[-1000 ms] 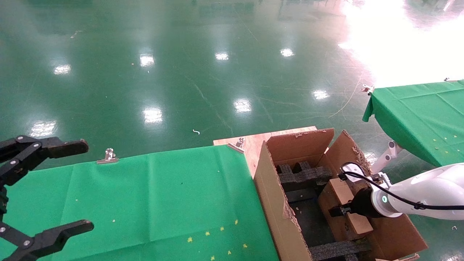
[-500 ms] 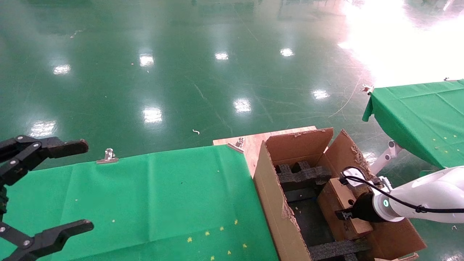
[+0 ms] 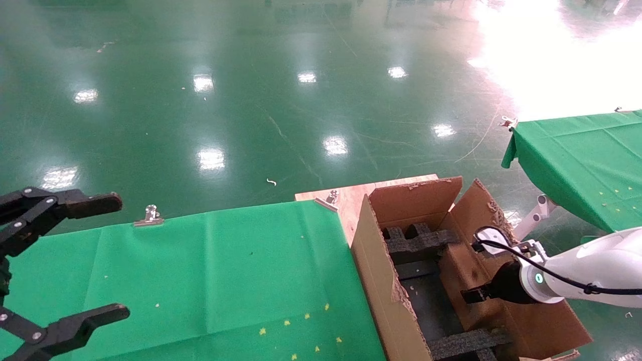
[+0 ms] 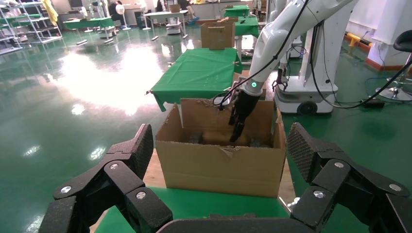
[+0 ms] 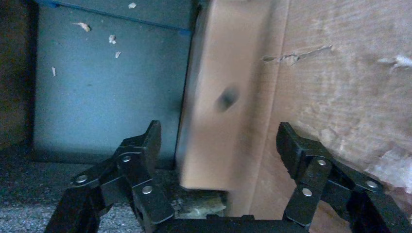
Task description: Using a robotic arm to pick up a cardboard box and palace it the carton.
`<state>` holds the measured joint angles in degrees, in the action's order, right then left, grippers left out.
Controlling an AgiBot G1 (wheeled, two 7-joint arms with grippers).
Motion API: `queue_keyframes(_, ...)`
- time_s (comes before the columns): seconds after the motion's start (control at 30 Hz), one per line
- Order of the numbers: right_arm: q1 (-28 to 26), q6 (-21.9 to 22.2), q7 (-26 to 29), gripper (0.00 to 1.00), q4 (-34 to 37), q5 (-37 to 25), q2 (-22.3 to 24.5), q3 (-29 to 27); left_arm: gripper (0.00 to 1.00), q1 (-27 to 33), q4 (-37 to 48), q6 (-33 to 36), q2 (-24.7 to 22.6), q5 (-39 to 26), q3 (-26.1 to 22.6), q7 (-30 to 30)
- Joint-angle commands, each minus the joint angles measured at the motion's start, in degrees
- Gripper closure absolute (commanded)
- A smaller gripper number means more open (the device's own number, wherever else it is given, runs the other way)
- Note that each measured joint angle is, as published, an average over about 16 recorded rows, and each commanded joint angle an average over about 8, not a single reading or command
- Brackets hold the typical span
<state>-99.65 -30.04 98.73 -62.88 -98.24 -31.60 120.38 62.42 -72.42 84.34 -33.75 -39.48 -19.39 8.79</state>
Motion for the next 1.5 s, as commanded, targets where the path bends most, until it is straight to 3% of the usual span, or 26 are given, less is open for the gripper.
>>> queue_keyframes(0.03,-0.34,-0.11,0.19,0.00,-0.26,-0.43,0.25,0.03,0.00,0.00,0.00,0.00,0.00,0.00,0.00,0.00)
queue_keyframes(0.27,-2.53,0.24,1.31,0.00,-2.08,-1.65,1.59,-0.67,0.00,0.00,0.00,0.00,0.00,0.01,-0.01,0.00)
queue_keyframes(0.47,-7.33,3.48,1.27,0.00,-7.44,-0.92,4.21,-3.80,0.00,0.00,0.00,0.00,0.00,0.01,-0.01,-0.01)
queue_keyframes(0.77,-12.38,8.43,-5.70,0.00,-14.79,6.43,6.33,-8.77,0.00,0.01,0.00,-0.01,0.01,0.01,-0.02,-0.01)
queue_keyframes(1.1,-14.34,3.65,-16.14,0.00,-15.57,22.10,5.91,-13.83,0.00,0.00,0.01,-0.03,0.02,0.02,-0.03,-0.02)
queue_keyframes(1.37,-14.08,2.58,-16.74,0.00,-15.47,23.08,5.85,-14.69,0.00,0.00,0.02,-0.04,0.02,0.03,-0.03,-0.02)
queue_keyframes(1.5,-12.24,0.59,-19.18,0.00,-15.30,24.14,5.52,-17.80,0.00,0.00,0.02,-0.04,0.02,0.03,-0.03,-0.02)
